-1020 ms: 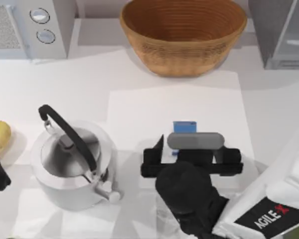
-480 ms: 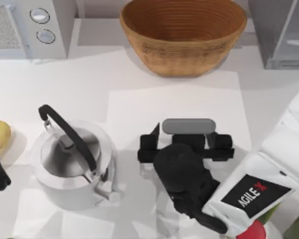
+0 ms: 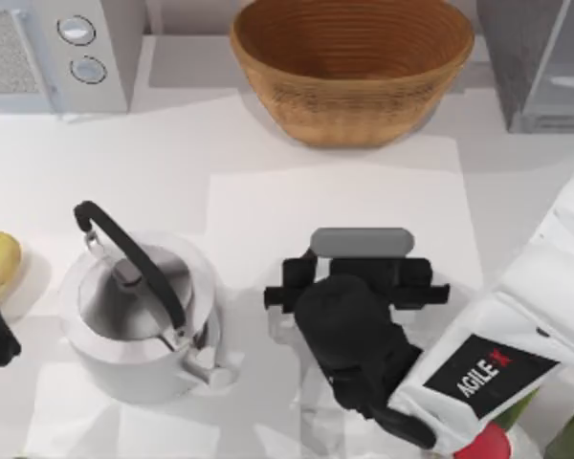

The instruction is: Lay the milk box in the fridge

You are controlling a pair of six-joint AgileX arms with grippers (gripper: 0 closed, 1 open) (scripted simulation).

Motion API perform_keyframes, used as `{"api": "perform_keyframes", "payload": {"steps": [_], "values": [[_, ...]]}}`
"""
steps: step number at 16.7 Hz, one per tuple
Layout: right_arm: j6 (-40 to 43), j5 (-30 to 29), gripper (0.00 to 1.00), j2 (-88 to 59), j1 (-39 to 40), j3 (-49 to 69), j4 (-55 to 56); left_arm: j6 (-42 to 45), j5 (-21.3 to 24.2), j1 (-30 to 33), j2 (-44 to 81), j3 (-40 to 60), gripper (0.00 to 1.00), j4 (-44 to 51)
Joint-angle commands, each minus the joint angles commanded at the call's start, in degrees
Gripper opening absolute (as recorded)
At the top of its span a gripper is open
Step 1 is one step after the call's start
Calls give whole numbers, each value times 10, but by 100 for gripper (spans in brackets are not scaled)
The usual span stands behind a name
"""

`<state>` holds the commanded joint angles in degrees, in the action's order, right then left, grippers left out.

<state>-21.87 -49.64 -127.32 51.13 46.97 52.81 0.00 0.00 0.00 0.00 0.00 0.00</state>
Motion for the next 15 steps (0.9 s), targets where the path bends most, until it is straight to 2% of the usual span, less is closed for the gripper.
{"api": "perform_keyframes", "payload": {"steps": [7,15], "values": [[0,0,2,0,0,0,0,0,0,0,0,0,100,0],[0,0,0,0,0,0,0,0,0,0,0,0,100,0]]}}
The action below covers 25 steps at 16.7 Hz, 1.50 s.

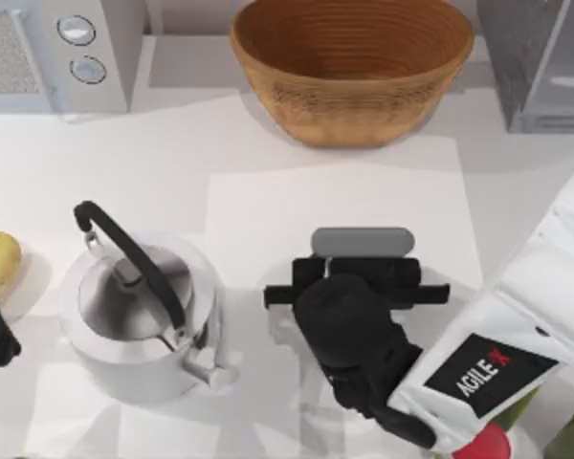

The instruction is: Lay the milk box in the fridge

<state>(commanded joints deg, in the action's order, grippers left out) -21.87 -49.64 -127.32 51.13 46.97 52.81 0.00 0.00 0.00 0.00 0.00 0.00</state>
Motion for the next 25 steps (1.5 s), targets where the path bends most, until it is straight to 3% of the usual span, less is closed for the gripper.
{"api": "perform_keyframes", "payload": {"steps": [5,14,21,25], "values": [[-3,1,0,40,-2,16,-37,0,0,0,0,0,100,0],[4,4,0,252,-1,57,-325,0,0,0,0,0,100,0],[-1,4,0,274,0,73,-349,0,0,0,0,0,100,0],[26,49,0,330,-34,26,-373,0,0,0,0,0,100,0]]}}
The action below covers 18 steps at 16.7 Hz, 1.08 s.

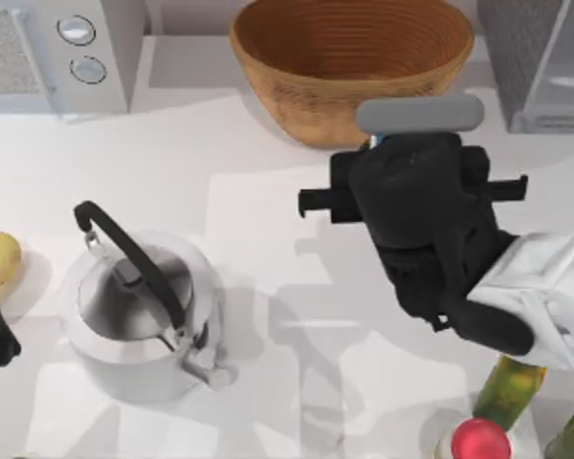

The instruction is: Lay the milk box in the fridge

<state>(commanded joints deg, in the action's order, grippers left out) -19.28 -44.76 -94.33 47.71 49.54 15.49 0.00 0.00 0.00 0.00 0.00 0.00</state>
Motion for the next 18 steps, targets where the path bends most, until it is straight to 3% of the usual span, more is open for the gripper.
{"api": "perform_keyframes", "payload": {"steps": [12,18], "values": [[81,210,0,509,-246,-224,-54,0,0,0,0,0,100,0],[152,354,0,820,-382,-389,-105,0,0,0,0,0,100,0]]}}
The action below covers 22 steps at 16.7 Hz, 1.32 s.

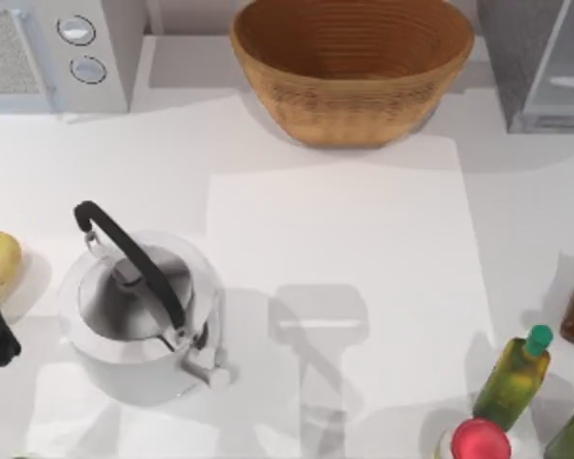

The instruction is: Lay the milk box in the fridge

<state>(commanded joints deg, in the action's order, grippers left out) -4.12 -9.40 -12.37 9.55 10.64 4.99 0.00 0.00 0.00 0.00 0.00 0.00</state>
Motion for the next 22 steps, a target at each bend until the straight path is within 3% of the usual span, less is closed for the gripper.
{"api": "perform_keyframes", "payload": {"steps": [5,12,17,22], "values": [[39,89,0,118,-90,-101,-47,0,0,0,0,0,100,0],[40,94,0,115,-95,-103,-45,0,0,0,0,0,100,0],[39,110,0,-4,-112,-42,30,0,0,0,0,0,100,0],[37,141,0,-258,-146,74,172,0,0,0,0,0,100,0]]}}
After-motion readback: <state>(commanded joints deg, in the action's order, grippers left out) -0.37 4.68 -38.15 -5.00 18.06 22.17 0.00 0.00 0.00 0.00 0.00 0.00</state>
